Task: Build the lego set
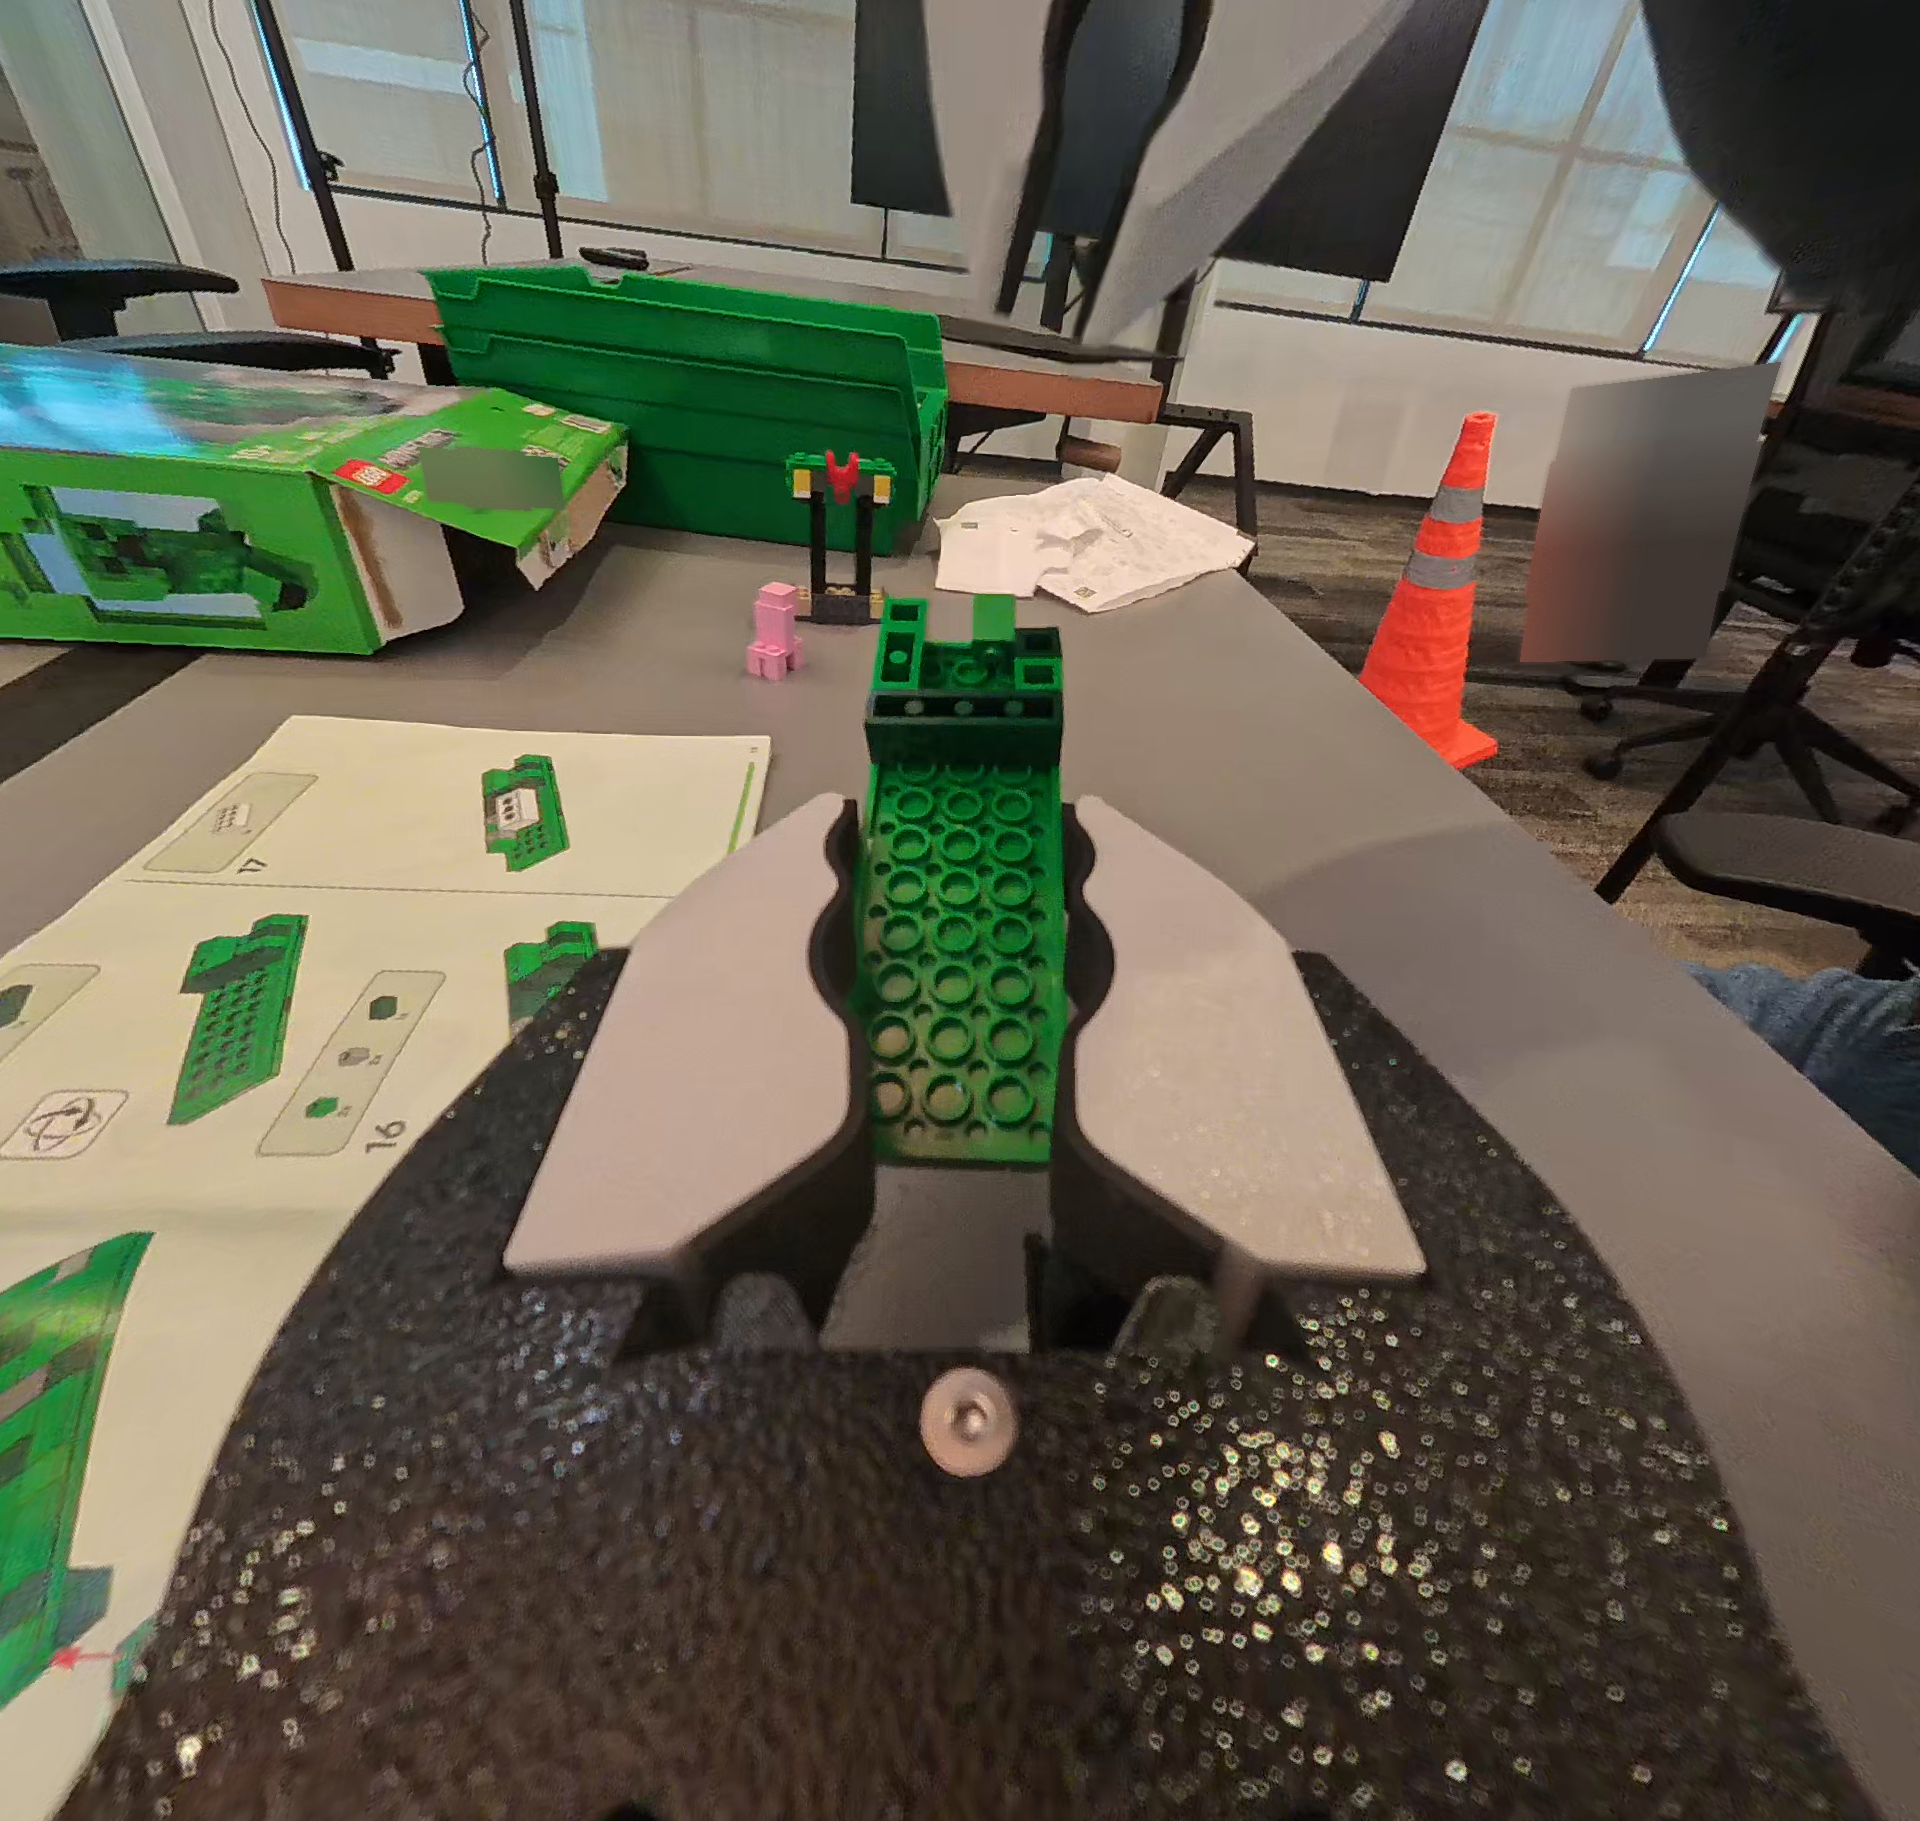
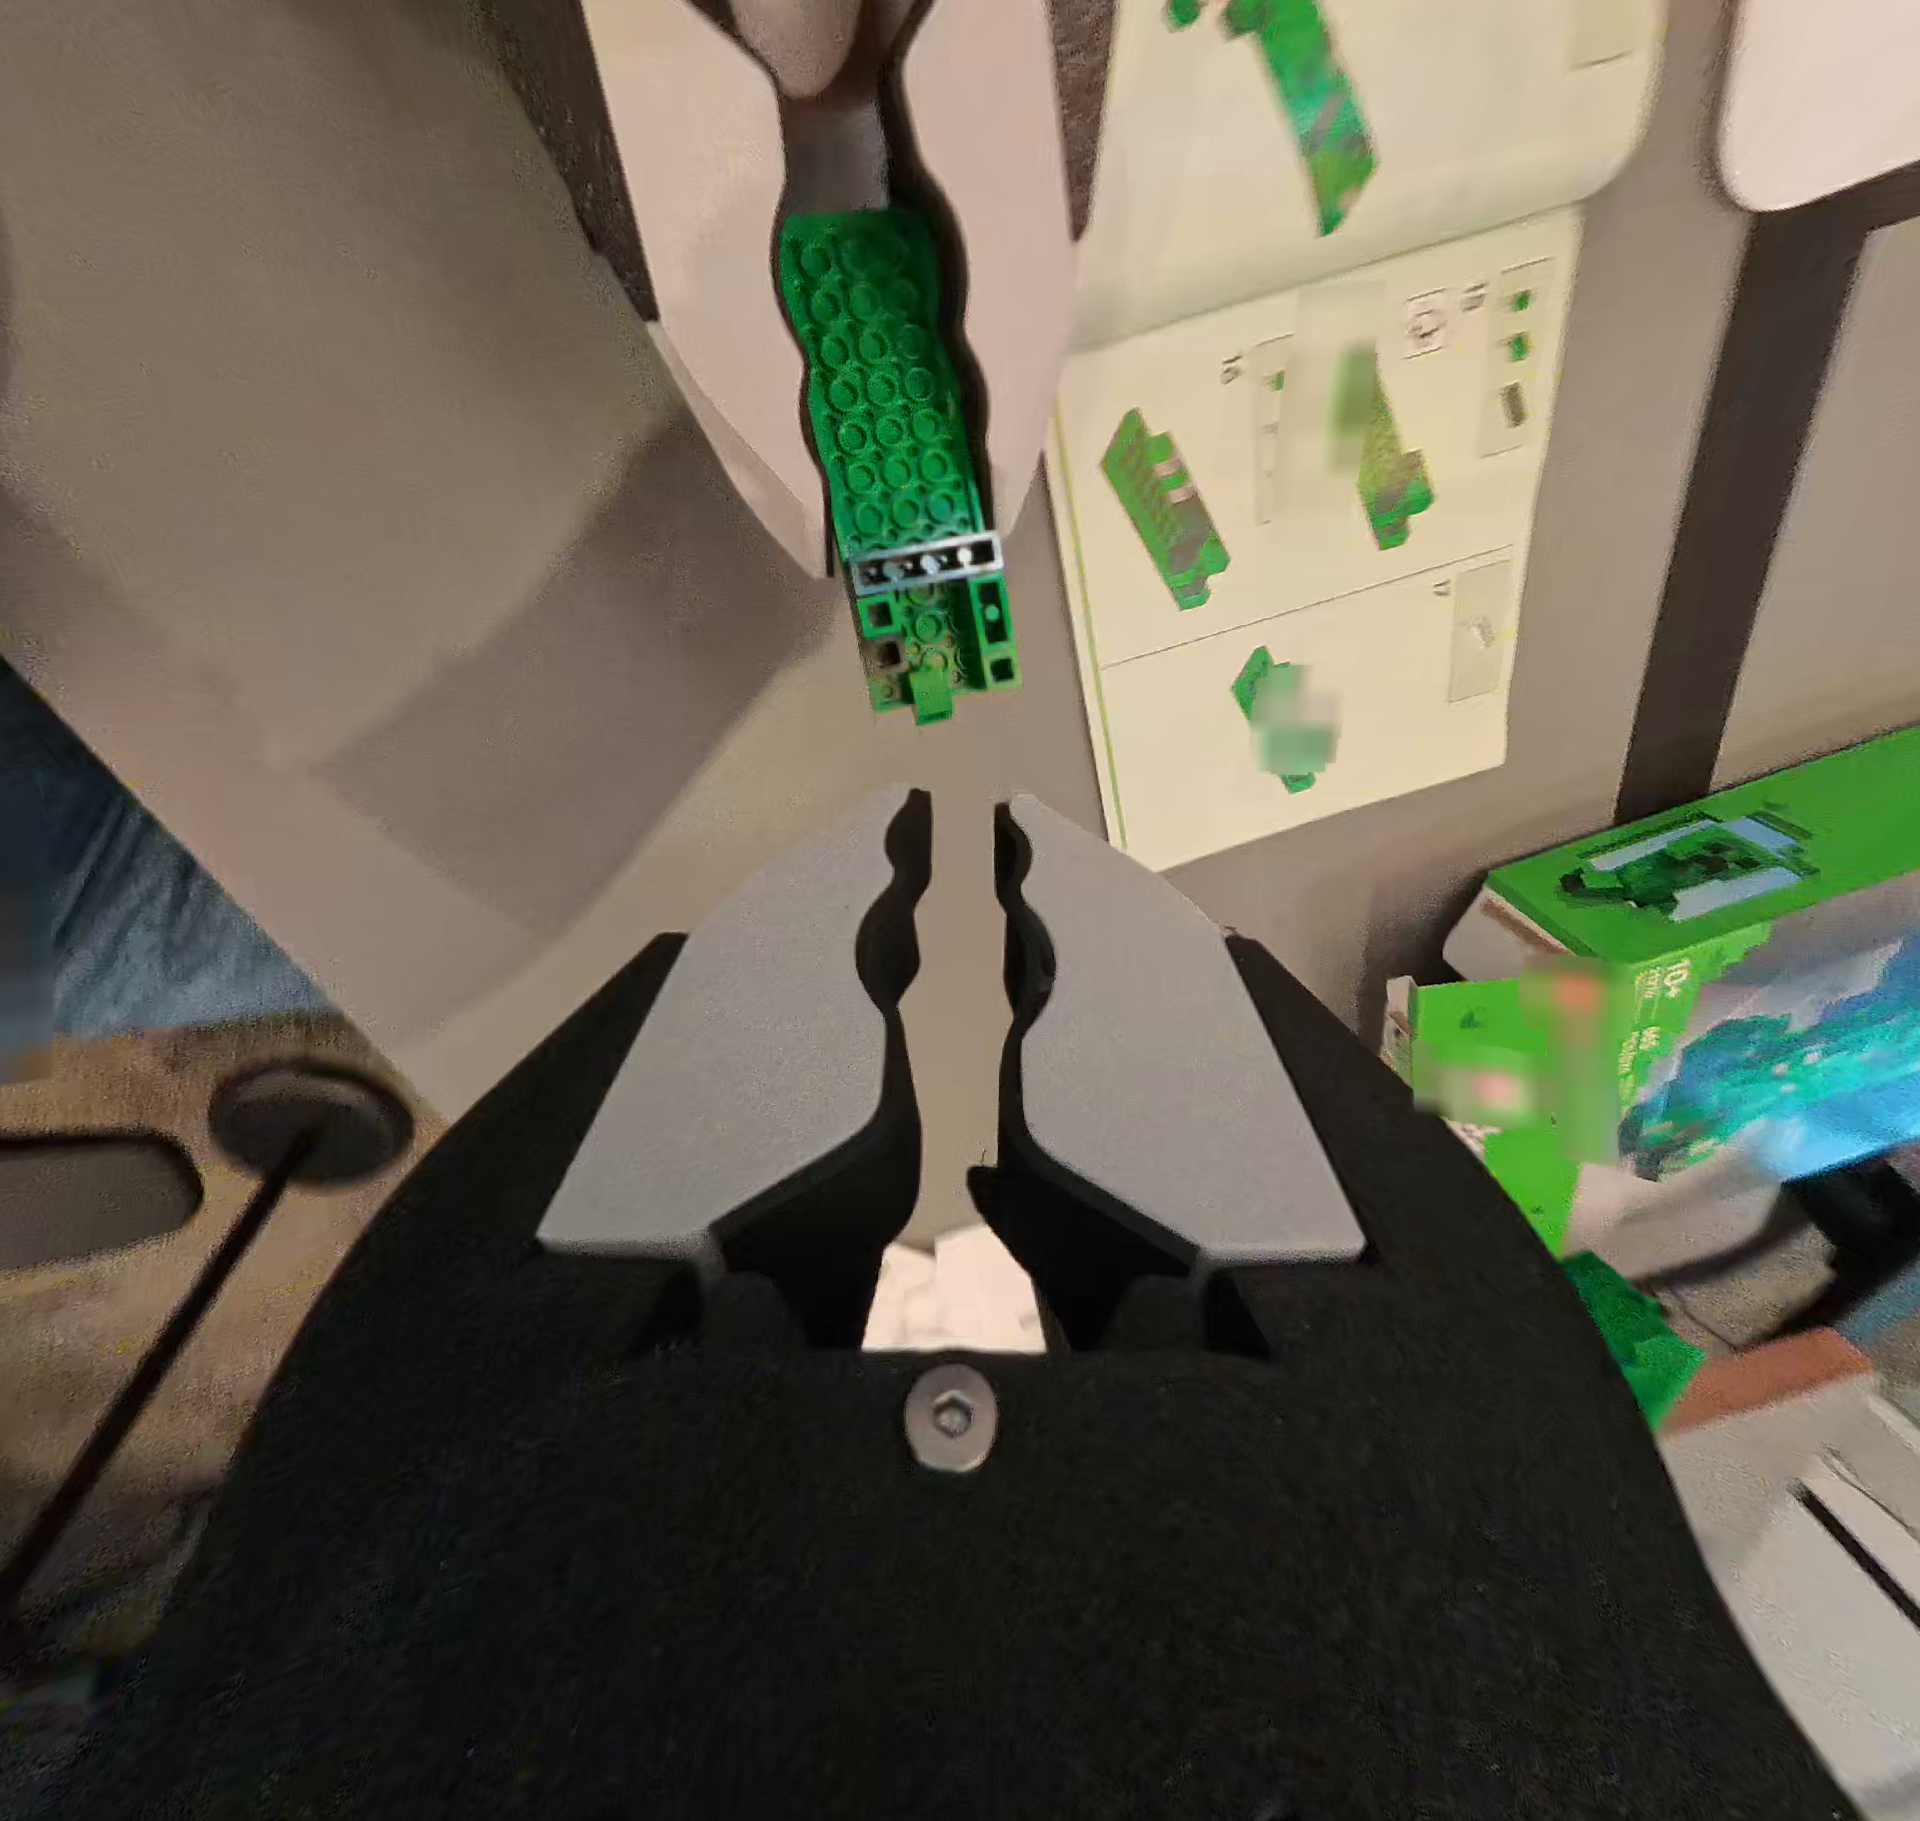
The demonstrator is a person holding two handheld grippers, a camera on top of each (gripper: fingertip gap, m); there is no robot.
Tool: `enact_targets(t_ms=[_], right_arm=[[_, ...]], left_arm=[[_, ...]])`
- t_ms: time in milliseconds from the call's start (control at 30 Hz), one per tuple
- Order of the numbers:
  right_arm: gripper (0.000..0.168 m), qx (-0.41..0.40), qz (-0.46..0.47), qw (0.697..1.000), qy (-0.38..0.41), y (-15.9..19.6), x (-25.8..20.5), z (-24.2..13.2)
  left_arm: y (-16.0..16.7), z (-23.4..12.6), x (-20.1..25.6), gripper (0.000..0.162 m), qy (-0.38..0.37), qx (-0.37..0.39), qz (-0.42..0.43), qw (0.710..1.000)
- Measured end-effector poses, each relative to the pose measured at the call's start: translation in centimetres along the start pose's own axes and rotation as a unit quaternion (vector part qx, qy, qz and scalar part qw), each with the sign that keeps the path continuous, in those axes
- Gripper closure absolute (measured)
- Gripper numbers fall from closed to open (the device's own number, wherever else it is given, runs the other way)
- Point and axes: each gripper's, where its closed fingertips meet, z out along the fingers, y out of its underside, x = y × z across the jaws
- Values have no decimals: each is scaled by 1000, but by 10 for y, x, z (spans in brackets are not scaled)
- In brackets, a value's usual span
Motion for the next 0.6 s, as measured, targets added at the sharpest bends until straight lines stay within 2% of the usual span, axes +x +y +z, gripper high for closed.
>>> enact_targets(t_ms=[200,300,400,500,600], right_arm=[[155,210,39,976,46,3,-3,-9],[145,298,21,945,131,-1,-5,-12],[143,348,21,915,203,-3,-12,-9],[147,399,100,898,158,-5,-23,4],[147,436,132,877,151,-4,-23,7]], left_arm=[[-7,-3,5,126,29,26,-24,999],[-12,-6,9,126,60,47,-49,996],[-17,-9,14,126,87,61,-55,993],[-24,-12,22,126,117,81,-54,988],[-27,-13,28,126,139,92,-55,985]])
